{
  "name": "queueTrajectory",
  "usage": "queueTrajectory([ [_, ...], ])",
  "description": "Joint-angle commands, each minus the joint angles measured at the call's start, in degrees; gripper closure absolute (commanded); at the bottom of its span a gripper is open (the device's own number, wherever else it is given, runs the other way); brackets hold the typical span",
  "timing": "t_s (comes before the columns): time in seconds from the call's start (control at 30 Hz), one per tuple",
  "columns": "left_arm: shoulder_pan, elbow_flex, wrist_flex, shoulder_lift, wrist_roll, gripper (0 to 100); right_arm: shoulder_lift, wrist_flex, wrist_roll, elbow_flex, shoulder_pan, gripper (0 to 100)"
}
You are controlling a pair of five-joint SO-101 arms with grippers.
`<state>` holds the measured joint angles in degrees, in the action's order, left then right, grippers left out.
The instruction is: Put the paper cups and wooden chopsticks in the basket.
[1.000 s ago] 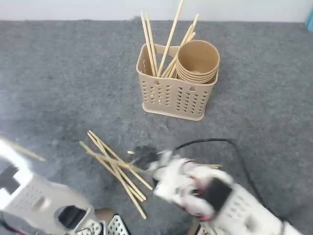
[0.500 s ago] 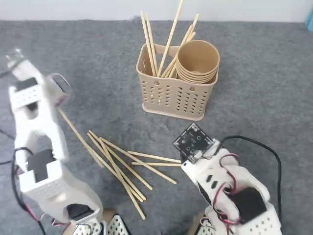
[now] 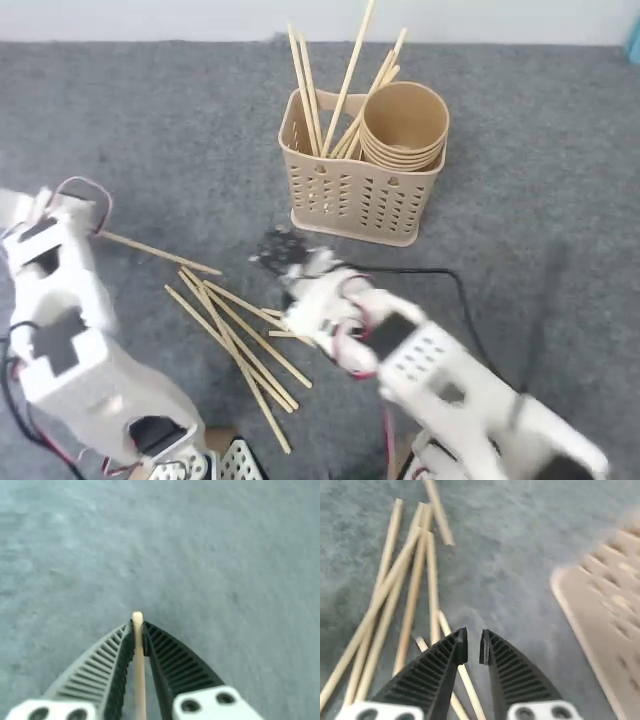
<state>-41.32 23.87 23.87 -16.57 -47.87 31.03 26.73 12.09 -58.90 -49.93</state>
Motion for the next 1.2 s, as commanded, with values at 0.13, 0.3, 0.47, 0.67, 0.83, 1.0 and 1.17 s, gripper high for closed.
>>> queueTrajectory([
  [0.13,-2.9,-17.5,7.7,-12.1,-6.5,99,-27.3,1.0,-8.7,24.4,-2.4,94.3],
  [0.3,-2.5,-22.9,13.1,-15.8,-6.6,99,-38.2,8.8,-6.2,33.4,-6.4,91.3],
  [0.47,-2.5,-23.4,13.9,-16.1,-6.6,99,-39.3,12.2,-5.2,34.2,-10.2,89.7],
  [0.67,-2.0,-23.3,14.0,-16.2,-6.3,99,-39.8,12.0,-5.2,34.5,-7.8,89.8],
  [0.83,-1.9,-23.3,14.5,-16.2,-6.3,99,-39.8,11.5,-5.1,34.4,-5.9,99.8],
  [1.0,-1.2,-23.3,15.5,-15.8,-6.2,99,-39.6,11.8,-5.1,34.2,-4.4,98.8],
  [1.17,-0.9,-23.3,15.6,-15.7,-6.2,99,-39.8,11.2,-5.5,34.4,-4.9,98.8],
])
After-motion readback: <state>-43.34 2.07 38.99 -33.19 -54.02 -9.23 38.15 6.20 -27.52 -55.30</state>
